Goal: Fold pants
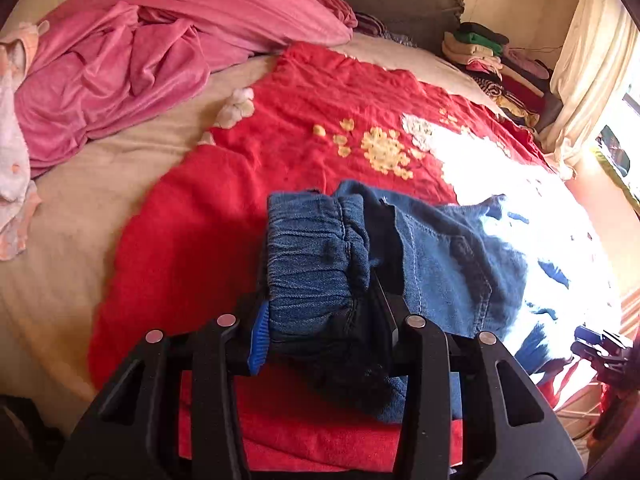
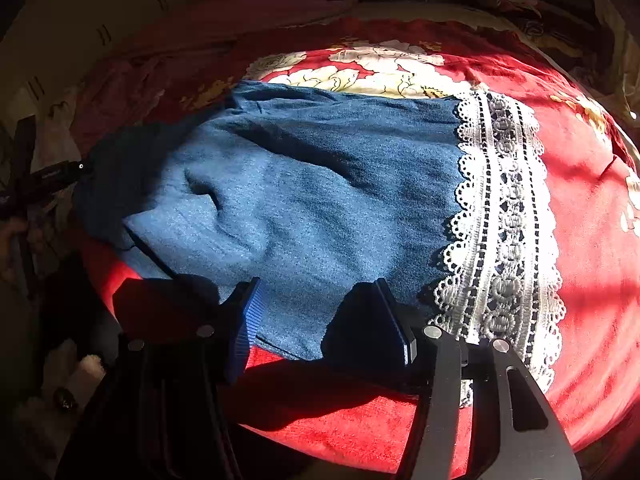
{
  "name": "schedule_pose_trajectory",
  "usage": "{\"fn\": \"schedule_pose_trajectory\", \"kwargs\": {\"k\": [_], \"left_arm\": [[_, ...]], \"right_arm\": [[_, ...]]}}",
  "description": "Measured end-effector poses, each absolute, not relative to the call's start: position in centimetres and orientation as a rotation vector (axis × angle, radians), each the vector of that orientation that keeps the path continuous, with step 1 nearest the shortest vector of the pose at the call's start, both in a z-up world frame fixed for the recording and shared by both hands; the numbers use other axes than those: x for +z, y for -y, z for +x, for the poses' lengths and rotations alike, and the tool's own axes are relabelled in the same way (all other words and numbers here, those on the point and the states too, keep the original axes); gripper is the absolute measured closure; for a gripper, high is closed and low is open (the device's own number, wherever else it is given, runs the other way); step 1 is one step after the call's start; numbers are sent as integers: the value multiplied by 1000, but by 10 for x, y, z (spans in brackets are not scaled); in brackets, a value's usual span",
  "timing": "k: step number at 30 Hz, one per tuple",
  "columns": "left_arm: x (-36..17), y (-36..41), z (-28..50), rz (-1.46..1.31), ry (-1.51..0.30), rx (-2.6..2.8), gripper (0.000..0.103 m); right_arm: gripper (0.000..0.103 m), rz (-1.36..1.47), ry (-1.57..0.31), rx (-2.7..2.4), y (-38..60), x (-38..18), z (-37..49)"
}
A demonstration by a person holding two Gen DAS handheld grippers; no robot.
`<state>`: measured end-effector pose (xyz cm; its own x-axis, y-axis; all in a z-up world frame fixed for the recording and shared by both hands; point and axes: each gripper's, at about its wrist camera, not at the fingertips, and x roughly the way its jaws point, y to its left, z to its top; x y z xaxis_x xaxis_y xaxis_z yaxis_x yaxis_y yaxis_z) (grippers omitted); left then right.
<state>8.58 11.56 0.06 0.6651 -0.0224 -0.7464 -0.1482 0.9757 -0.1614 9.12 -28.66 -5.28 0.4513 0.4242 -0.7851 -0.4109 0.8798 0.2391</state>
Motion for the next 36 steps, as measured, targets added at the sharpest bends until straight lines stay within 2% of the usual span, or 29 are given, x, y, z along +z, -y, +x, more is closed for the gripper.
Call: {"fn": "schedule_pose_trajectory", "kwargs": {"k": [3, 7, 10, 11, 12, 21, 29, 36], "left_arm": [[4, -122, 83, -202, -821, 97, 70], [-27, -126, 92, -182, -883, 129, 69], [-39, -130, 93, -201, -884, 137, 62], [-39, -134, 93, -219, -885, 143, 56], [-37, -137, 91, -231, -885, 152, 51], [30, -130, 51, -223, -772, 121, 50], [65, -57, 111, -143, -755, -146, 46], [35, 20, 180, -58, -860, -342, 46]], "right_arm": [[42, 10, -967, 521, 284, -55, 87], [38, -43, -959, 520, 278, -59, 86], [38, -28, -960, 529, 281, -60, 87], [38, -22, -961, 534, 282, -59, 87], [38, -18, -962, 539, 284, -58, 87], [38, 189, -834, 498, 352, -14, 102], [37, 303, -869, 410, 404, -12, 185], [40, 269, -949, 455, 403, -42, 245]]}}
